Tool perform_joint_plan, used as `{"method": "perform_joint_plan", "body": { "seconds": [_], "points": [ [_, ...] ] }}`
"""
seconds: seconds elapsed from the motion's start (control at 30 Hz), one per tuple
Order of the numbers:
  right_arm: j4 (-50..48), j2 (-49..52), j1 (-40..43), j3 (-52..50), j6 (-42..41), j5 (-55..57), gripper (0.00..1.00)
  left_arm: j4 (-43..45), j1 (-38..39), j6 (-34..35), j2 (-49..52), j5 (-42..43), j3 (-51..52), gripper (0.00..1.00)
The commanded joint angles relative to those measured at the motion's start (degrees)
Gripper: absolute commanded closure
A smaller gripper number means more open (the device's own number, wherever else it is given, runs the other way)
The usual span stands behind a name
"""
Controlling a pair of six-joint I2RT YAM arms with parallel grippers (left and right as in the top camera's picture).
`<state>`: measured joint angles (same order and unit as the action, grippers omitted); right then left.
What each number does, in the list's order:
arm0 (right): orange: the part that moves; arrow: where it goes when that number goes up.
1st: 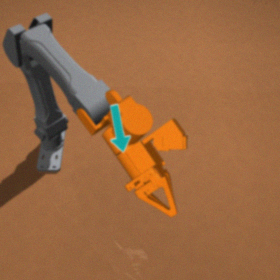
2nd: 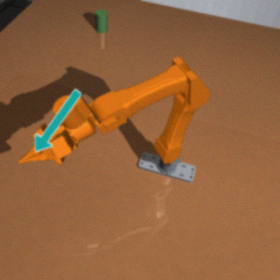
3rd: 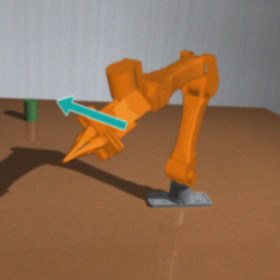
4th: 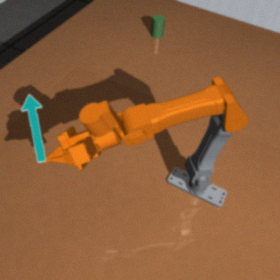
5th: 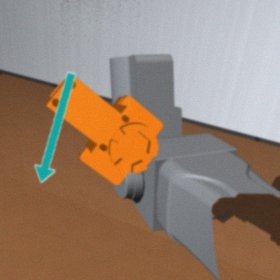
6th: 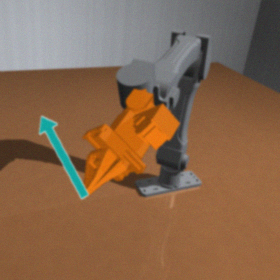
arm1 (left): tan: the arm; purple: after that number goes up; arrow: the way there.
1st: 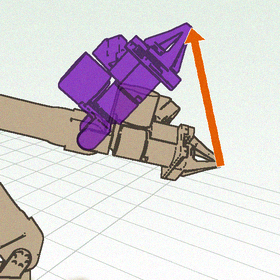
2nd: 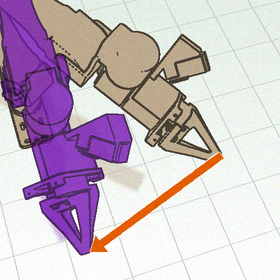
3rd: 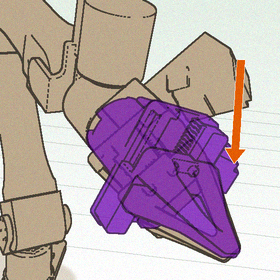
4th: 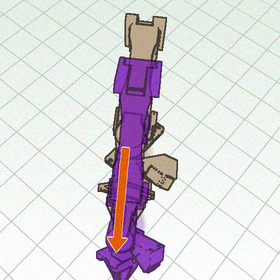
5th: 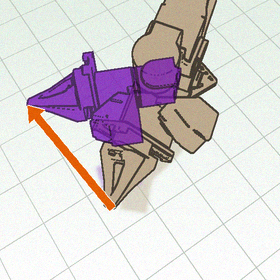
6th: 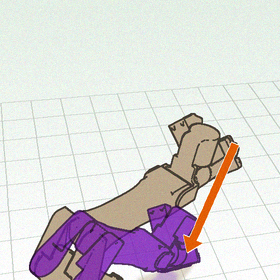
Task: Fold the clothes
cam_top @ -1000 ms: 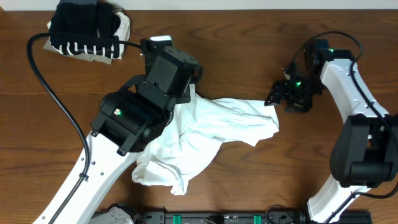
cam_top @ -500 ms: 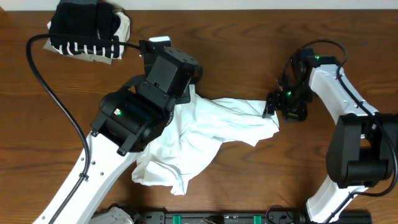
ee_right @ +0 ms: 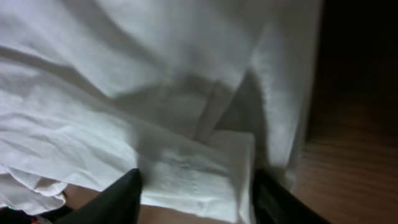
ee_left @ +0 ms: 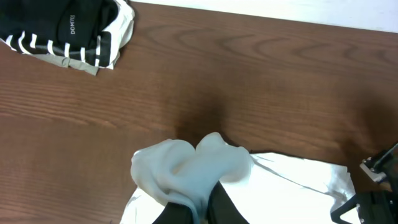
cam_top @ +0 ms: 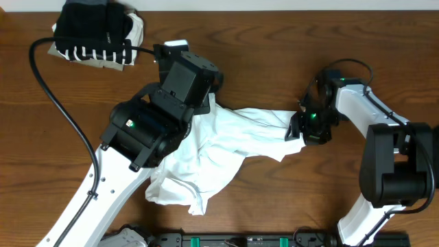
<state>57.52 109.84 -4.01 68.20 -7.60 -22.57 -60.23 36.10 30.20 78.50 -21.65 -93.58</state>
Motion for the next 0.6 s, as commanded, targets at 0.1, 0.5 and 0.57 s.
{"method": "perform_joint_plan", "body": {
  "seconds": [0.1,0.5,0.57],
  "points": [
    [-1.4,-0.3,-1.9,-0.4,0.3,0.1,0.51,-0.2,0.0,0.8,0.1,-1.3,-1.2,0.94],
    [2.1,-0.3,-1.9,3.0,-6.1,15.8,0.45,-0.4,0.0,0.8,0.1,-1.3,-1.2,0.94],
    [2.1,-0.3,-1.9,3.5,-6.8,16.8,0.44,-0.4,0.0,0.8,0.1,-1.3,-1.2,0.94]
  ]
}}
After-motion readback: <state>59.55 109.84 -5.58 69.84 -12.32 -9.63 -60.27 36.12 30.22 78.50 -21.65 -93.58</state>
